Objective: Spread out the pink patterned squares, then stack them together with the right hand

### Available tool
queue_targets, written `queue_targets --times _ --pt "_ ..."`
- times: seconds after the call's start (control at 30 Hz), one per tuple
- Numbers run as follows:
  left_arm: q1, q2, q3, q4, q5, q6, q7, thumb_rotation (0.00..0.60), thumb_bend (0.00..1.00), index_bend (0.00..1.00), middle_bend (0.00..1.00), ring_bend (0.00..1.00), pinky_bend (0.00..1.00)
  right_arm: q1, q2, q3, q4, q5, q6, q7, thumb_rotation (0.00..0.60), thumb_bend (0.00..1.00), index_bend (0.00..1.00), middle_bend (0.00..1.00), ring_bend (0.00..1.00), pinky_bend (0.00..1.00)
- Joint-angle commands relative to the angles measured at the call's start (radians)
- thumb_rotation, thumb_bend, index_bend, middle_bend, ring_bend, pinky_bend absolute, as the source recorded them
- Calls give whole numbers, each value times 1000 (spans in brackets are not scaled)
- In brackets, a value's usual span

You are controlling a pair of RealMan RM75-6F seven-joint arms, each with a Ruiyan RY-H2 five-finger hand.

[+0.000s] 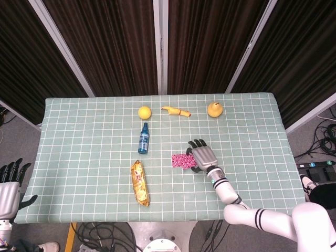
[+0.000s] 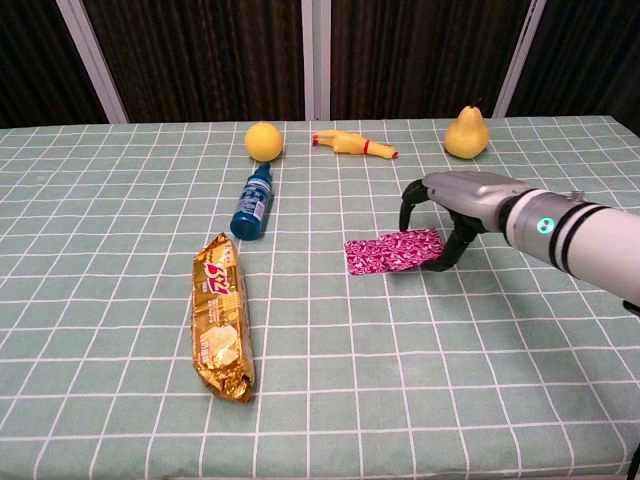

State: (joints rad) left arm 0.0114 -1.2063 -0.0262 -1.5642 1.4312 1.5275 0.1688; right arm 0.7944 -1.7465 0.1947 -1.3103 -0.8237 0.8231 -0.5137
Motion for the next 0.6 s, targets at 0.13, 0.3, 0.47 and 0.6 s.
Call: queue_targets --times 0.13,0.3,0.47,0.6 --pt "2 -1 0 6 -3 -1 -6 600 10 205 156 88 99 58 -62 28 31 90 2 -66 576 159 348 91 0 0" --pt "2 -2 -1 7 -2 -1 -8 600 11 205 156 88 99 89 -107 37 56 160 31 -112 564 157 346 92 0 0" --pt "2 -2 -1 8 -2 -1 -8 600 11 204 156 88 98 100 -123 36 68 199 43 -132 551 159 341 91 0 0" --pt "2 -2 -1 8 -2 -2 -8 600 11 205 156 88 98 105 -127 33 76 207 43 -134 555 159 339 91 0 0"
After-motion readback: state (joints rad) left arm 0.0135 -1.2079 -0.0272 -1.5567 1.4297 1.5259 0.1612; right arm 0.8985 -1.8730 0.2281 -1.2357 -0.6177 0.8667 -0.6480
